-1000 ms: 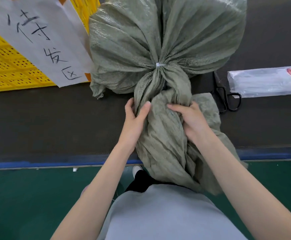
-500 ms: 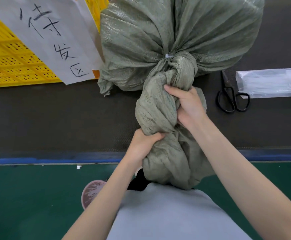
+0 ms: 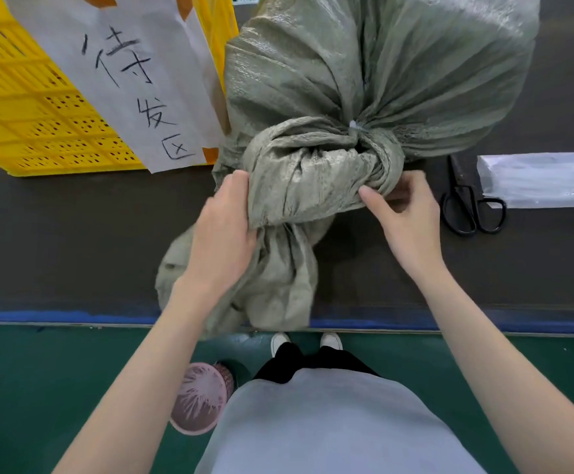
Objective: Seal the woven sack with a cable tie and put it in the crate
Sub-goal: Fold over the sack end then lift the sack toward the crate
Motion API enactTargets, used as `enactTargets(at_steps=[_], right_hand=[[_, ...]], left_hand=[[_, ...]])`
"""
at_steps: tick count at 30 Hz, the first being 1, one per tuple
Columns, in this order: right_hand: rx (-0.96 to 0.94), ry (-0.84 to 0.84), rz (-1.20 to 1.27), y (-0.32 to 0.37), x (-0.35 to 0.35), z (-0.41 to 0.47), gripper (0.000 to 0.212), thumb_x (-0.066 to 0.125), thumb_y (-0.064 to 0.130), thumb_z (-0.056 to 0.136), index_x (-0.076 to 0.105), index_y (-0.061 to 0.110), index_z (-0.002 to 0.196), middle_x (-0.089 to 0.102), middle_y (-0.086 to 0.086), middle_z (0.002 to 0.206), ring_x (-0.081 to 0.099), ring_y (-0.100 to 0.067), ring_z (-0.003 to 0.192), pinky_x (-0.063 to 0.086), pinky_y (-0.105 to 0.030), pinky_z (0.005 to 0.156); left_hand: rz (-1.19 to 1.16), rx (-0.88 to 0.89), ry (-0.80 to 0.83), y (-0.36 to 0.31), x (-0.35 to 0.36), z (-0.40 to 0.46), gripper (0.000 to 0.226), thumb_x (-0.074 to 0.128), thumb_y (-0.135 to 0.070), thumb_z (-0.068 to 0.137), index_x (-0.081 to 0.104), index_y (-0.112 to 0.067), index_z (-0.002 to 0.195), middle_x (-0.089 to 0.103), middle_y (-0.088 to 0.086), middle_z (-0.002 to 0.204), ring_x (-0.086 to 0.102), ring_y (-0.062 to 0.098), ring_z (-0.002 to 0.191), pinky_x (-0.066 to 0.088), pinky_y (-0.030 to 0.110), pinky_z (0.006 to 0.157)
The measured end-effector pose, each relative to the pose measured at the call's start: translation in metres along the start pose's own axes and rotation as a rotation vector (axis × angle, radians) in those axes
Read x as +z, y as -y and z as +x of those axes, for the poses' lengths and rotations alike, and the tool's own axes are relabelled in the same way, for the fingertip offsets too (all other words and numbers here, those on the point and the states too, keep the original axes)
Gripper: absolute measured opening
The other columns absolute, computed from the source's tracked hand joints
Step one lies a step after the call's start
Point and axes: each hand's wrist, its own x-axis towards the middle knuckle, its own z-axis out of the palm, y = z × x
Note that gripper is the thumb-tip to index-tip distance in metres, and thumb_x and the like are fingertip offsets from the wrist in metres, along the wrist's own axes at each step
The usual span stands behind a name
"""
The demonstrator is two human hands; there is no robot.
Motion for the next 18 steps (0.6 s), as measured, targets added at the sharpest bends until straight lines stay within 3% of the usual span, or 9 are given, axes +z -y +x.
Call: enactTargets(at_steps=[4,9,13,16,18], right_hand=[[-0.255,-0.094,-0.336,-0.015,-0.002,0.005,0.077,0.073,0.048,0.075,0.037,0.005,0.129,0.038,-0.014,0.132,0.039,-0.027,0.124,0.037,-0.04,0.105],[-0.43,-0.074,-0.825,-0.013,-0.006,0.03,0.092,0.064,0.06,0.075,0.022,0.017,0.145,0.022,-0.018,0.153,0.022,-0.036,0.139,0.027,-0.054,0.105],[-0.396,0.196,-0.869,-0.013,0.0,0.054,0.103,0.076,0.042,0.07,0.013,0.022,0.149,0.021,-0.011,0.154,0.029,-0.034,0.137,0.034,-0.057,0.1],[-0.41,0.221,-0.869,-0.016,0.007,0.066,0.101,0.08,0.027,0.068,0.017,0.019,0.147,0.026,-0.015,0.148,0.036,-0.038,0.13,0.04,-0.057,0.096],[-0.419,0.196,-0.793,-0.016,0.009,0.072,0.093,0.077,0.025,0.069,0.022,0.016,0.144,0.033,-0.016,0.139,0.042,-0.039,0.124,0.044,-0.057,0.091]], left_hand=[[0.436,0.229,-0.108,0.013,-0.003,0.029,0.055,0.058,0.007,0.061,0.039,-0.011,0.11,0.056,0.021,0.098,0.047,0.035,0.088,0.033,0.04,0.072],[0.474,0.432,-0.104,0.018,0.0,0.061,0.058,0.069,-0.013,0.066,0.037,-0.009,0.113,0.061,0.019,0.095,0.057,0.034,0.083,0.029,0.037,0.072],[0.507,0.492,-0.03,0.016,0.011,0.082,0.077,0.07,-0.043,0.069,0.033,-0.005,0.125,0.062,0.018,0.105,0.061,0.034,0.091,0.03,0.036,0.076],[0.639,0.47,-0.001,0.016,0.021,0.096,0.098,0.078,-0.051,0.061,0.03,-0.002,0.13,0.059,0.019,0.108,0.06,0.033,0.09,0.035,0.037,0.075],[0.708,0.464,-0.048,0.017,0.025,0.103,0.095,0.077,-0.053,0.062,0.032,-0.003,0.131,0.054,0.017,0.116,0.055,0.032,0.094,0.036,0.037,0.076]])
